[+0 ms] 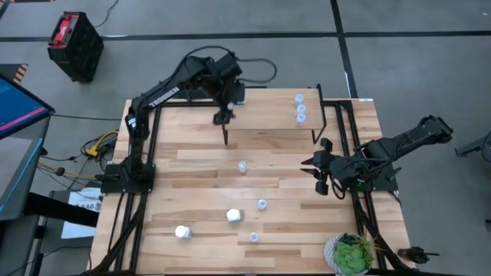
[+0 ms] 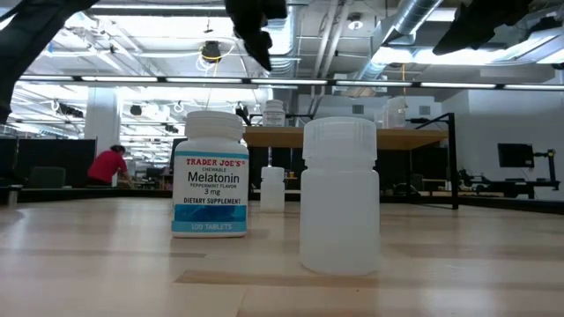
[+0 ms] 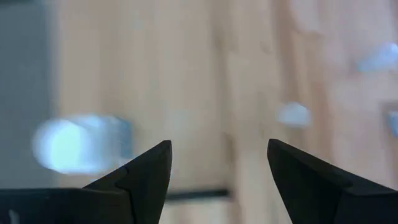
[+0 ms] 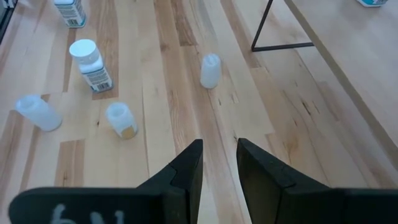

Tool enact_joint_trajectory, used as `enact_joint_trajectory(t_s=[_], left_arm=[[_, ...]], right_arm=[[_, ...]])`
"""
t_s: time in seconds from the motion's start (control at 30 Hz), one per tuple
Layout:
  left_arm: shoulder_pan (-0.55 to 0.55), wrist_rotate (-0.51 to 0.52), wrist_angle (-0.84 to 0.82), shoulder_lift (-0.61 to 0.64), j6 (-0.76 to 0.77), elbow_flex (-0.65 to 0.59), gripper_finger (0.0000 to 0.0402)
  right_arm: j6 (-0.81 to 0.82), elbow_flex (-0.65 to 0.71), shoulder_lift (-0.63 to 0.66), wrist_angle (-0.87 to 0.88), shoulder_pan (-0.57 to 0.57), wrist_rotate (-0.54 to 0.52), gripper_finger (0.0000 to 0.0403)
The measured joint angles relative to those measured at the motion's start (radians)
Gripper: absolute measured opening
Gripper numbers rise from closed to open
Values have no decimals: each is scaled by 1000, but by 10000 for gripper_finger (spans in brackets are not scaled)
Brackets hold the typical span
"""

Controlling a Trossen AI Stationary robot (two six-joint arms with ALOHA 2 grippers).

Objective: Pick and place medicine bottles onto shelf by color
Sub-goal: Put the left white blue pill bottle on the shelf aligned with the other white blue pill bottle

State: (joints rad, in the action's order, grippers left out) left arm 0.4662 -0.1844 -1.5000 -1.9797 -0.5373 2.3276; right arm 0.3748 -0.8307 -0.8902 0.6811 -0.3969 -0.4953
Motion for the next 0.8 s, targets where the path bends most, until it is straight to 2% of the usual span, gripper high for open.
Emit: enact_joint_trajectory(t_s=[0.07,0.47,0.63,0.7,0.8], left_arm=[[-11,-14,-74,1,11,0,251],[-68,-12,-70,-4,138,-27,251],[-108,60,-71,-3,230,-27,251],[-128,63,-71,-2,256,-27,251],[-160,66,-71,-2,302,-27,251]], right_arm=[[0,0,0,0,0,0,120],[-14,0,0,10,0,-1,120],[-33,0,0,-6,15,-1,120],[-75,1,0,-46,21,-1,120],[-257,1,0,-165,20,14,120]])
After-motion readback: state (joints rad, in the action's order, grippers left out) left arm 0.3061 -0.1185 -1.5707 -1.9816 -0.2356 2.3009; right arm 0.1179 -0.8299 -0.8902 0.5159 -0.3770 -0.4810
